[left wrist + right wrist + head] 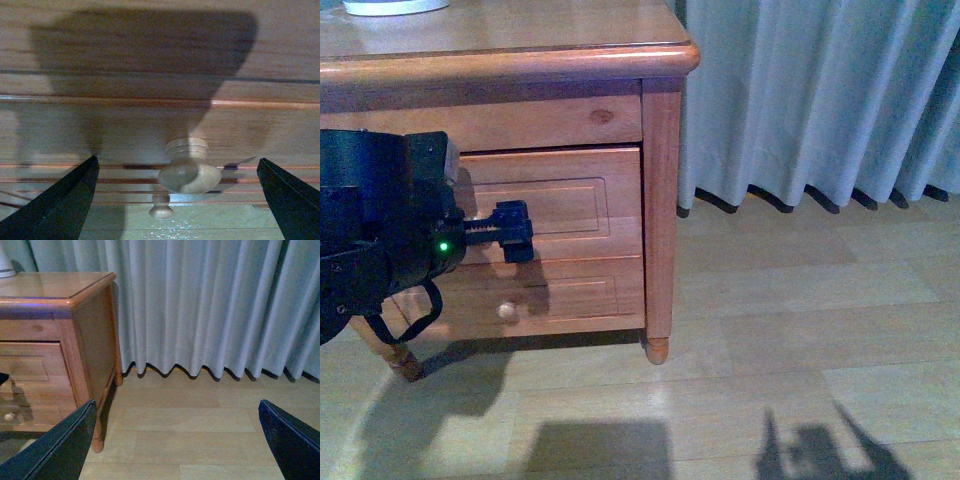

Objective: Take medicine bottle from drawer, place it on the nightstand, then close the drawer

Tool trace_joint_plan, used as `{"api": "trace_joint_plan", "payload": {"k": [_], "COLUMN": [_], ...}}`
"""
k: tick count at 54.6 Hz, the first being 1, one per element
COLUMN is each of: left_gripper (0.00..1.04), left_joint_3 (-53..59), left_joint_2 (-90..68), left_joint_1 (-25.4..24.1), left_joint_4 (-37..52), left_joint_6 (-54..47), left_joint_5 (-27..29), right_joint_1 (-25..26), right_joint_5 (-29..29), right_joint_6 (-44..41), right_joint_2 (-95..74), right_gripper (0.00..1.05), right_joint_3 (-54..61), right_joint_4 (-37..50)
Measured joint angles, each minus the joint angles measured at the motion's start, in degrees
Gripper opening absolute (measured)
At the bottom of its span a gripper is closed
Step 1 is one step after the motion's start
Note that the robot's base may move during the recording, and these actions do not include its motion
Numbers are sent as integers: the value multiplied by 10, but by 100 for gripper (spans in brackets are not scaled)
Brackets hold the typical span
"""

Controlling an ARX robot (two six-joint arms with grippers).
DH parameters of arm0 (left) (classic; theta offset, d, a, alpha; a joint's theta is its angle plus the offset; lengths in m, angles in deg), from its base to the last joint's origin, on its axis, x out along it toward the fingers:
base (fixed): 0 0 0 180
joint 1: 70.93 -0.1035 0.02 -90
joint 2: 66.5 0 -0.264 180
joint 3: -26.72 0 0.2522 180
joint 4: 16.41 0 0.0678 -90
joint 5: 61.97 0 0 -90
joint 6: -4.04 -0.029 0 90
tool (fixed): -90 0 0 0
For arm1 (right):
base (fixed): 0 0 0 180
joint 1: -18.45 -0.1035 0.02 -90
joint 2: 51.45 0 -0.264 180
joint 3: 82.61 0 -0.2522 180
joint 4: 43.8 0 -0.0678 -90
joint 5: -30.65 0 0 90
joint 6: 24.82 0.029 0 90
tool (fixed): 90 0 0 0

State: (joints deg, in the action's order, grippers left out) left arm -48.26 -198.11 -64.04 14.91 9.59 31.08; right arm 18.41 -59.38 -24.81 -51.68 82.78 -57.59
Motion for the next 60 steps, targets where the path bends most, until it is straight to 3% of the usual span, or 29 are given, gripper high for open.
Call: {"api": "trace_joint_plan", "payload": {"k": [10, 16, 22, 41, 60], "left_gripper": [69, 43, 29, 27, 27], "left_joint_3": [0, 5, 9, 42, 172], "left_joint_2": [-4, -5, -5, 3, 51], "left_joint_1": [-5, -1, 4, 8, 9], "left_joint_4": [13, 27, 37, 68, 138], "left_joint_6": [-1, -6, -14, -33, -33], "left_joint_5": [6, 2, 1, 0, -7], "right_joint_1": [0, 0, 0, 0, 0], "right_joint_5": [0, 0, 0, 0, 0], "right_joint_6": [0, 0, 0, 0, 0], "right_joint_2": [0, 0, 0, 0, 0], "right_gripper": [98, 98, 98, 98, 98], "right_joint_3": [0, 0, 0, 0, 0], "right_joint_4": [0, 0, 0, 0, 0]}}
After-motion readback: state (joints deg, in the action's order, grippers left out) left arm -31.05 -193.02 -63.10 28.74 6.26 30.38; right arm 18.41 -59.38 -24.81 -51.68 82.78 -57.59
